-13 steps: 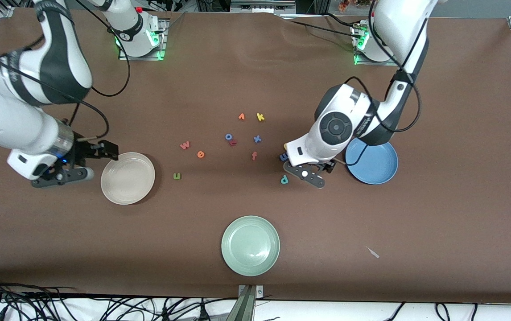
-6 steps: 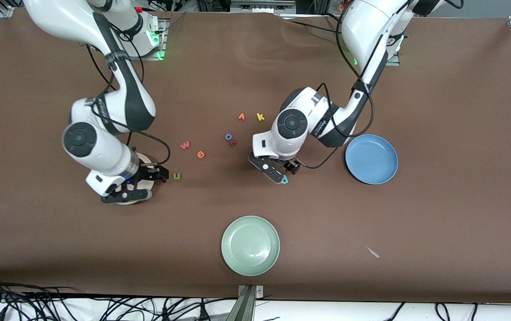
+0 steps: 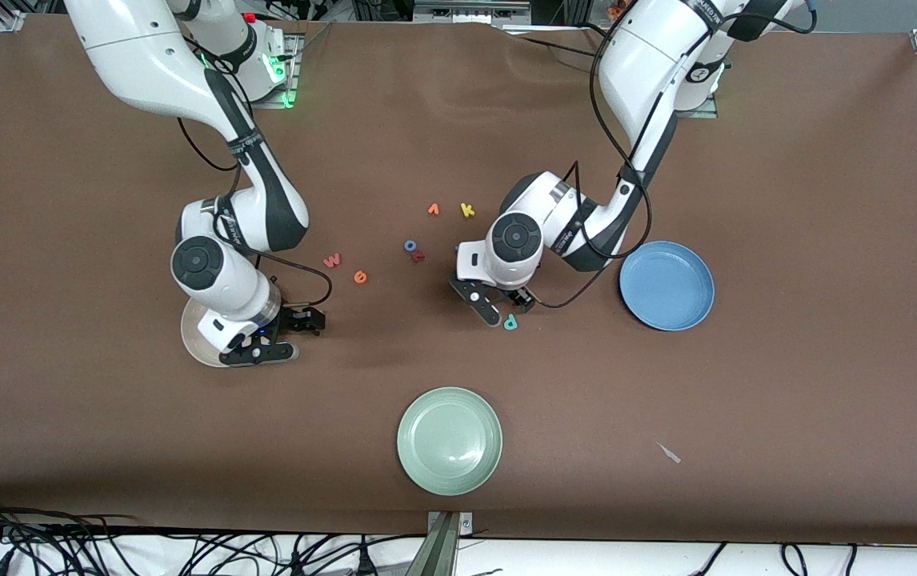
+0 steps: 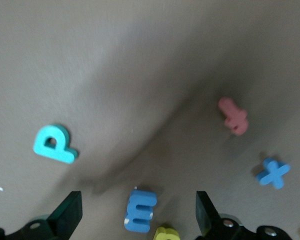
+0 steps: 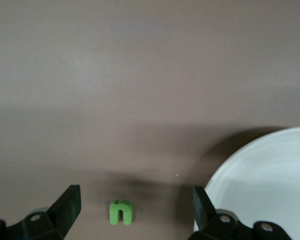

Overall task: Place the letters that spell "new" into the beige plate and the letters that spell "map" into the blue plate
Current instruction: 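Grasp green n with the right gripper while the left gripper grasps blue E, then drop the n on the cream plate while the left gripper drops the E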

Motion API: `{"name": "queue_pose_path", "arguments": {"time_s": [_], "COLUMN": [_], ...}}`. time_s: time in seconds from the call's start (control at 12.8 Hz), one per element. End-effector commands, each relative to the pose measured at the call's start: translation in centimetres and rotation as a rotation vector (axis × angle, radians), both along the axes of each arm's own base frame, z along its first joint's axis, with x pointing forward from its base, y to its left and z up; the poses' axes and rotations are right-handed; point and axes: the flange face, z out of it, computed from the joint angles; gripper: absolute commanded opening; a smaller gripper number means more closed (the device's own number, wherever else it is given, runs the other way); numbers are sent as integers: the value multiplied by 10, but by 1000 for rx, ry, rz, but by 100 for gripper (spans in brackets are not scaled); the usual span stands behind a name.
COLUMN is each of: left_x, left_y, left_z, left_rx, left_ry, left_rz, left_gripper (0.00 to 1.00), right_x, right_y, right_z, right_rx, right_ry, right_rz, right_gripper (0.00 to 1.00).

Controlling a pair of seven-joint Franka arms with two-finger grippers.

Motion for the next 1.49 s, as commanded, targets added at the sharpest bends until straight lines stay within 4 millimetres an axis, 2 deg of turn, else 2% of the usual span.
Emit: {"name": "queue_pose_path", "arguments": {"time_s": [0.0, 0.16, 0.24, 0.39, 0.47, 0.55, 0.71, 0.86, 1.02, 1.1, 1.18, 1.25, 1.41], "left_x": [-21, -30, -30, -29, -30, -30, -31, -28, -18, -12, -1, 14, 40], "left_y": [7, 10, 10, 8, 8, 8, 7, 8, 11, 19, 31, 53, 101], "left_z": [-6, -18, -17, -10, -5, -1, -1, 4, 21, 31, 41, 52, 65], "left_rx": [12, 38, 39, 35, 37, 36, 39, 38, 26, 30, 34, 40, 52], "left_ry": [-34, -60, -62, -69, -69, -70, -67, -71, -92, -97, -99, -102, -91], "left_rz": [-62, -109, -111, -113, -114, -114, -113, -109, -94, -80, -56, -19, 62], "left_gripper": [100, 97, 86, 64, 50, 31, 13, 6, 5, 1, 0, 0, 0], "right_x": [-22, -29, -33, -37, -41, -42, -46, -47, -49, -50, -51, -51, -52], "right_y": [9, 10, 16, 15, 16, 15, 15, 16, 16, 19, 23, 23, 23], "right_z": [-12, -19, -21, -27, -30, -33, -40, -39, -41, -41, -41, -41, -41], "right_rx": [13, 10, 8, 10, 9, 9, 1, -2, -3, -4, -4, -10, -16], "right_ry": [2, 13, 18, 12, 15, 11, 0, -1, 4, 4, 3, 1, 0], "right_rz": [-34, -55, -52, -55, -64, -67, -51, -46, -44, -40, -31, -22, -13], "right_gripper": [99, 99, 99, 99, 98, 96, 92, 88, 80, 73, 65, 56, 45]}}
